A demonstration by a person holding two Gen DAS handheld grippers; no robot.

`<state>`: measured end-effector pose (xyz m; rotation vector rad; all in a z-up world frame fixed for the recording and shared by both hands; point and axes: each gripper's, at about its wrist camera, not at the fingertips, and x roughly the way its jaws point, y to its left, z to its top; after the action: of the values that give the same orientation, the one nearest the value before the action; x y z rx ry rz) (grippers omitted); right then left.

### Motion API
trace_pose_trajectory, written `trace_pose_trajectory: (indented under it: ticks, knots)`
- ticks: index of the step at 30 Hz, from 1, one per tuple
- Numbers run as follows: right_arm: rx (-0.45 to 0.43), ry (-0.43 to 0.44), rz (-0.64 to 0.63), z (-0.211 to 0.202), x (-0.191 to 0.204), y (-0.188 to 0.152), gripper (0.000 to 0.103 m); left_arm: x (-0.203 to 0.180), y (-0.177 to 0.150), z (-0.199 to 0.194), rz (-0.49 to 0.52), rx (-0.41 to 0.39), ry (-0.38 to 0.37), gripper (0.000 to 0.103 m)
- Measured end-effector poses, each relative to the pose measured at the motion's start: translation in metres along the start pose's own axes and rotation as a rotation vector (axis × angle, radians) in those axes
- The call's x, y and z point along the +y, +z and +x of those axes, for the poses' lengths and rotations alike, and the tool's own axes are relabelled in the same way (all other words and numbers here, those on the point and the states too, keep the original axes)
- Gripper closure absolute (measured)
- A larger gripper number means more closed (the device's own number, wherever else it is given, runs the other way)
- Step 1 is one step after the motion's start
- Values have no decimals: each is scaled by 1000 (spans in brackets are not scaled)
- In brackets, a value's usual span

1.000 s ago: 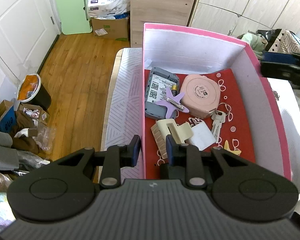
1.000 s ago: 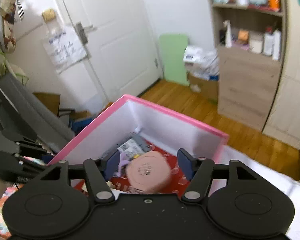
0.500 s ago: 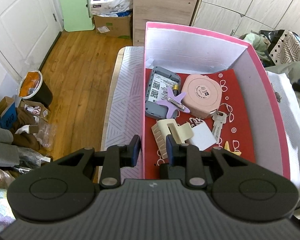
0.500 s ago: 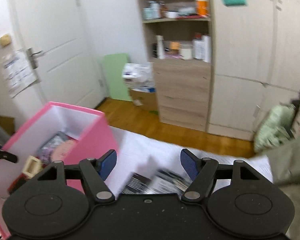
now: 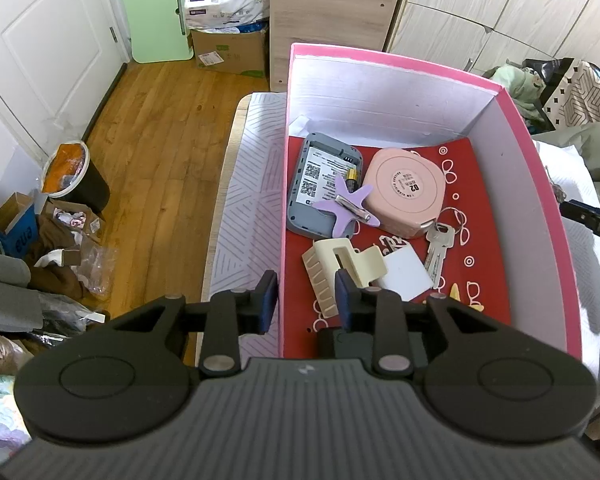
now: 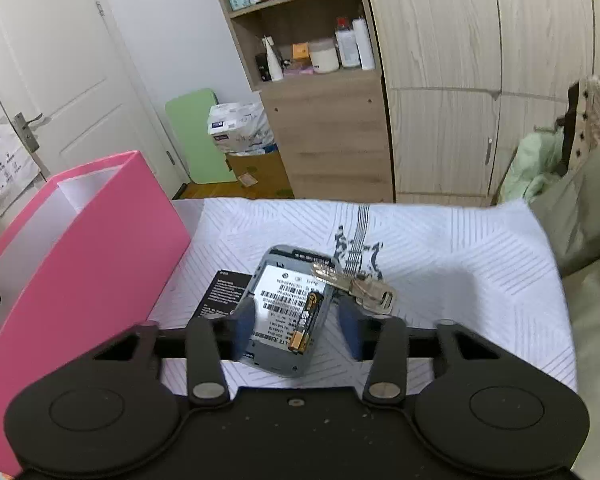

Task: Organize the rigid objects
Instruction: 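Grasp the gold-tipped AA battery on the table with the right gripper, then carry the AA battery into the box and release it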

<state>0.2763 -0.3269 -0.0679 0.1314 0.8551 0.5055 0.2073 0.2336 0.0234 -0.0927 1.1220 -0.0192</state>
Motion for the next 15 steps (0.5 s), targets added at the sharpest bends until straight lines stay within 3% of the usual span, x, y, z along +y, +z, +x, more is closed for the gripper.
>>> trace_pose_trajectory:
  ticks: [6,10,15]
  knots:
    - [46,6,52,20,-7,-2,66,0,0,0,-1,0,-2,75]
    - [19,-16,30,17,-2,-5,90,0,0,0,0,1,-1,75]
    - [8,3,28,7,0,-8,91,0,0,0,-1,0,-2,74]
